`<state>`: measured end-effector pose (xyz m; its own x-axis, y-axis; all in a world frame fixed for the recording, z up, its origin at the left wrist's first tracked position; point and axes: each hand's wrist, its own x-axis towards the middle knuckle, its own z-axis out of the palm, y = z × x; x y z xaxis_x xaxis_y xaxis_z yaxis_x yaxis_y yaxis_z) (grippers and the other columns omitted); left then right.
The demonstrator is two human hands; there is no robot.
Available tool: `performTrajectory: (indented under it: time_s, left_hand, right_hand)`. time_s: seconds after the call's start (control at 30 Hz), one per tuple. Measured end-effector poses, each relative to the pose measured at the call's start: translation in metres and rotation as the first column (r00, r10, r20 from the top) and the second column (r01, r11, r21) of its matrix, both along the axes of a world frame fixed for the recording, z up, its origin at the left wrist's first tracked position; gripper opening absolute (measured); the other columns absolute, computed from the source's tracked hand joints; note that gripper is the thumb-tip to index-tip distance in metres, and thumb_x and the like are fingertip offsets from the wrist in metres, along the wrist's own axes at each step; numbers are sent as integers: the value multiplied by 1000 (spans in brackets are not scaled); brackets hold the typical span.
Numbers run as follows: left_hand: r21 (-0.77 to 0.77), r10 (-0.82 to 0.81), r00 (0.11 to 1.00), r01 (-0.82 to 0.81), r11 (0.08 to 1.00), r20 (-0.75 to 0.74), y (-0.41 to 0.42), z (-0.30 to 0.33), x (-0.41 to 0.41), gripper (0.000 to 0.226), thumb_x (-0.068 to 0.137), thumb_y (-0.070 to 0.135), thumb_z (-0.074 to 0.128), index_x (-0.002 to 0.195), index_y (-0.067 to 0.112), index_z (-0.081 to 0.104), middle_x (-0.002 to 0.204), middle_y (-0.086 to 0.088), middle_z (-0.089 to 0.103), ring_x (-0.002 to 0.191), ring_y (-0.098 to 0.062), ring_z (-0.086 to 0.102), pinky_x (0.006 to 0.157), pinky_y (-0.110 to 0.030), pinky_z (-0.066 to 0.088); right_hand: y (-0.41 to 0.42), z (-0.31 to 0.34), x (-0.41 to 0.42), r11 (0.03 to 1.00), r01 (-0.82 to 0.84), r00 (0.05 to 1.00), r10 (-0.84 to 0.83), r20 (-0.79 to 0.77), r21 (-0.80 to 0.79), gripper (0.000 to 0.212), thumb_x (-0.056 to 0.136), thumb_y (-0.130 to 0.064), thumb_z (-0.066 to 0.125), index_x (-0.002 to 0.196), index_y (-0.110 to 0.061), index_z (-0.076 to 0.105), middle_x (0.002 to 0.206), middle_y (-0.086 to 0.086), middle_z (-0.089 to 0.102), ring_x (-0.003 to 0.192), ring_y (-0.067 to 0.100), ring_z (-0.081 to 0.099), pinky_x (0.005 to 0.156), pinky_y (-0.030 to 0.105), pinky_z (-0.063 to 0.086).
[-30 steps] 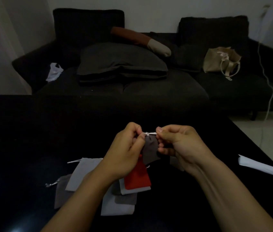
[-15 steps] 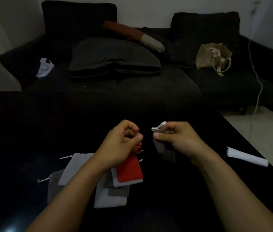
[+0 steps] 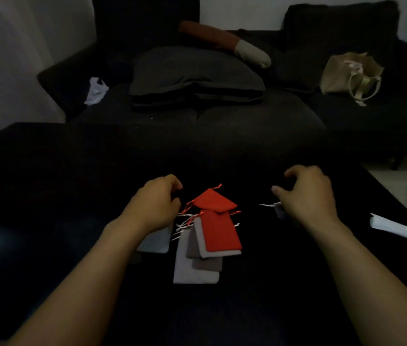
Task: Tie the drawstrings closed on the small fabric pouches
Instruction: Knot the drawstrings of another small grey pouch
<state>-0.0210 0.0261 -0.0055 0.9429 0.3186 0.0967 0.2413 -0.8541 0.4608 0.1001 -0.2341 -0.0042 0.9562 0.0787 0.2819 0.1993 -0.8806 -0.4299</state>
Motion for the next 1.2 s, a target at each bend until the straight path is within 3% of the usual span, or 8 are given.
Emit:
performTrajectory:
  time_s: [0.07, 0.17, 0.3, 0.53, 0.63, 0.73, 1.0, 1.2]
  left_hand:
    - [83, 125, 986, -116, 990, -110, 22, 2, -12, 42, 85, 35, 68, 123, 19, 58, 125, -7, 62, 112, -28, 60, 94, -42, 51]
    - [130, 292, 834, -263, 956, -468, 60, 2, -36, 77, 69, 62, 75, 129, 19, 54, 131, -10, 54, 119, -33, 54, 100, -47, 47]
    - [7, 219, 700, -293, 956, -679, 87, -7, -71, 93, 36, 47, 95, 118, 14, 64, 115, -4, 67, 104, -25, 65, 95, -43, 53]
    - [-59, 175, 762, -269, 961, -623, 95, -24, -84, 41, 61, 30, 93, 85, 24, 60, 88, 6, 63, 79, -11, 62, 63, -24, 53]
    - [-172, 87, 787, -240, 955, -611, 95, -22, -83, 60, 55, 38, 93, 97, 28, 52, 102, 6, 60, 94, -16, 63, 72, -31, 58]
    - [-237, 64, 796, -255, 937, -602, 86, -23, -75, 42, 68, 42, 86, 95, 24, 59, 101, 1, 64, 91, -18, 64, 63, -30, 54]
    - [19, 334, 795, -376, 926, -506, 100, 22, -89, 19, 90, 21, 68, 104, 8, 69, 105, -9, 67, 102, -27, 64, 86, -34, 47]
    - [-347, 279, 903, -390, 853, -328, 84, 40, -90, 15, 85, 8, 74, 88, 14, 60, 87, -9, 67, 76, -18, 64, 67, -31, 50]
  right_hand:
    - [28, 7, -21, 963, -255, 963, 245, 111, 90, 36, 75, -30, 81, 107, -19, 70, 110, 6, 68, 99, 22, 64, 88, 31, 52]
    - [74, 0, -59, 754, -643, 740, 656, -147, 134, 27, 76, -31, 80, 99, -22, 72, 97, -3, 72, 89, 10, 65, 85, 31, 52]
    - [105, -18, -77, 707, -703, 700, 668, -252, -79, 46, 65, -43, 84, 104, -22, 70, 106, -1, 66, 100, 16, 60, 87, 33, 50]
    - [114, -42, -83, 702, -708, 696, 675, -243, -76, 59, 66, -42, 85, 117, -24, 63, 122, -1, 52, 113, 22, 51, 100, 35, 43]
    - [120, -47, -83, 714, -701, 703, 687, -184, -13, 52, 71, -40, 82, 117, -23, 63, 121, -4, 52, 113, 18, 51, 99, 31, 42]
    - [120, -45, -81, 698, -715, 688, 711, -145, 28, 50, 73, -46, 78, 117, -26, 64, 119, -8, 53, 112, 13, 52, 97, 27, 43]
    - [119, -40, -87, 625, -780, 622, 775, -110, -5, 39, 79, -40, 74, 114, -24, 66, 119, -6, 56, 113, 14, 53, 100, 30, 41]
    - [112, -25, -80, 693, -706, 692, 719, -64, 146, 35, 78, -35, 78, 109, -23, 70, 111, -9, 64, 103, 5, 58, 81, 11, 35]
